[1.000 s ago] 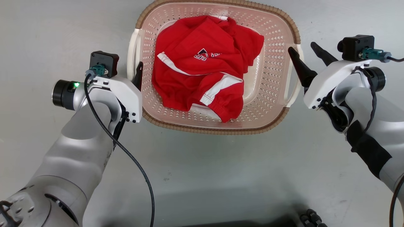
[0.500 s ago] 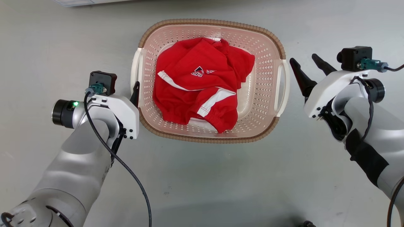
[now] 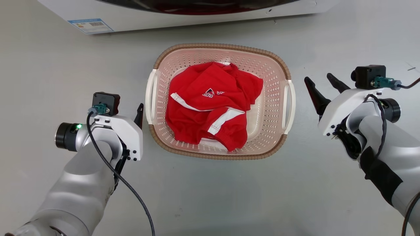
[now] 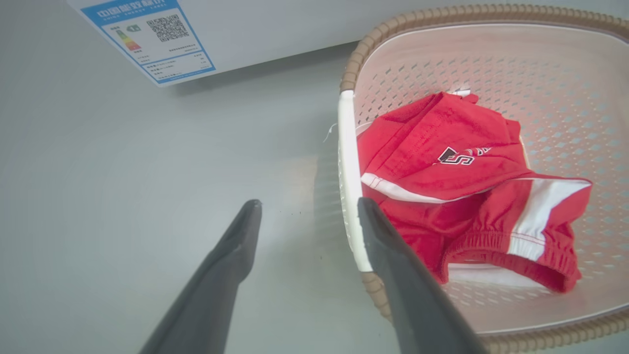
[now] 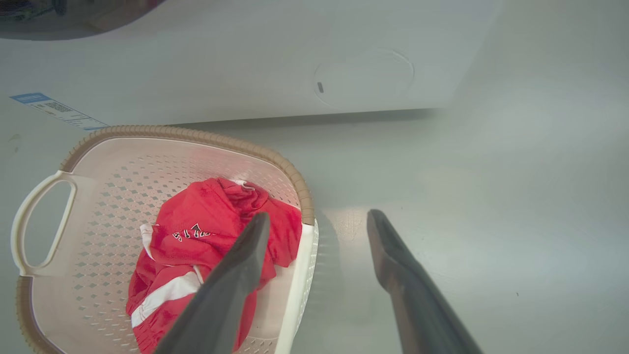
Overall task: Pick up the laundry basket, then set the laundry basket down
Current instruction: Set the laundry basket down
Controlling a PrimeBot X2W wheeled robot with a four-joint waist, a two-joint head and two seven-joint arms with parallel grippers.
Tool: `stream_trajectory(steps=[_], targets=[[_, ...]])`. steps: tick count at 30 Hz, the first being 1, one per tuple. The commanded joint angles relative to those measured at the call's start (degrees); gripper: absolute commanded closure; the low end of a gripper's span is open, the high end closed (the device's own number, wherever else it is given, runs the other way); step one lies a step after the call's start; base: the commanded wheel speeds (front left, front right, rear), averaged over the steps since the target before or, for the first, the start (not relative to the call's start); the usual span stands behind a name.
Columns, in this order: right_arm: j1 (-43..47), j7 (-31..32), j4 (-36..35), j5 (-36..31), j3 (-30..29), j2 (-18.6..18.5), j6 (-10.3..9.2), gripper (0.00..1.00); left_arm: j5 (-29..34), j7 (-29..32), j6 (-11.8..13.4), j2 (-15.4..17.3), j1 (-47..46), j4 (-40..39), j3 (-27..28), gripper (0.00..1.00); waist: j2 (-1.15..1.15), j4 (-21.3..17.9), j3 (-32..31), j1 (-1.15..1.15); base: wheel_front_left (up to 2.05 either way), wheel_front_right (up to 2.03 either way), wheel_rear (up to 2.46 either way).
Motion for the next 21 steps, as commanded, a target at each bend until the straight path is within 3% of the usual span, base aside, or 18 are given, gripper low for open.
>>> stream_trajectory(steps=[1,21], targets=[[3.6,-0.8,0.3,0.2,-0.3,-0.6,-0.21,0.00,-0.6,0.0,-0.3,1.5,1.5,0.2,1.0,0.00,0.00,0.2,-0.8,0.00,0.00,0.00,0.00],[8.5,-0.8,2.1,-1.1,-2.2,-0.6,-0.21,0.00,-1.9,-0.5,-0.5,1.1,6.9,0.2,1.5,0.00,0.00,0.7,-10.6,0.00,0.00,0.00,0.00]])
